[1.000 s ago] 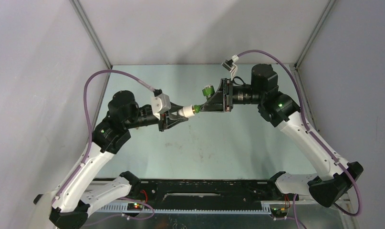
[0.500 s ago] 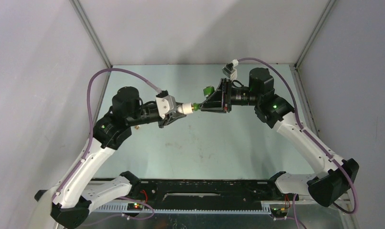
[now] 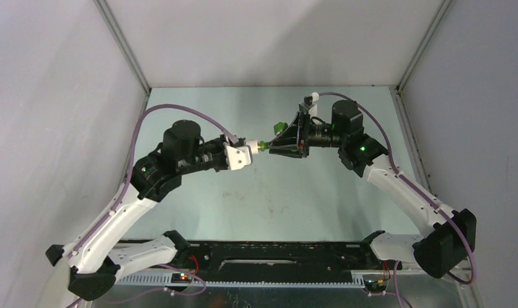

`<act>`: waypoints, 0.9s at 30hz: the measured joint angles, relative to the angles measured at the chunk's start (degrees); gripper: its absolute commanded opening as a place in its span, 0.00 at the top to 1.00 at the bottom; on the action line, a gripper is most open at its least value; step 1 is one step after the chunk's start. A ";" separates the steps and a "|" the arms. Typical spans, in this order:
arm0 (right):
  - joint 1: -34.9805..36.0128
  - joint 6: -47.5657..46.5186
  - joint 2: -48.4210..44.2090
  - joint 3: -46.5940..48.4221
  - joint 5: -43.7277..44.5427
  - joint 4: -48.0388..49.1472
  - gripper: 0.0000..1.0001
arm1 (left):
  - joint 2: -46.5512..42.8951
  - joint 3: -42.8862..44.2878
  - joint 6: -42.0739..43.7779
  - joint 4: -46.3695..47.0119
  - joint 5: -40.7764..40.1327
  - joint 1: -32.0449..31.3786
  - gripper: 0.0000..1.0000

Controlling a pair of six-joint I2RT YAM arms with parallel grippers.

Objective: Install the water faucets
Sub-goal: Install the water faucet onto the adaptor.

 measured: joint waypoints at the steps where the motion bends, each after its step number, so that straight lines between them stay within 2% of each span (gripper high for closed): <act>1: -0.04 0.79 0.02 -0.48 -0.13 0.63 1.00 | 0.00 0.00 1.03 -0.11 -1.07 -0.50 1.00; 11: -0.46 8.59 0.37 -4.11 -1.38 9.35 1.00 | -2.05 -2.27 11.41 2.99 -17.51 -9.35 1.00; 20: -1.09 11.39 0.44 -5.07 -2.80 12.63 1.00 | -4.66 -9.27 24.26 12.83 -36.79 -20.57 1.00; 27: -1.33 12.20 0.44 -5.22 -2.93 14.86 1.00 | -4.15 -12.41 34.47 20.31 -49.94 -26.80 1.00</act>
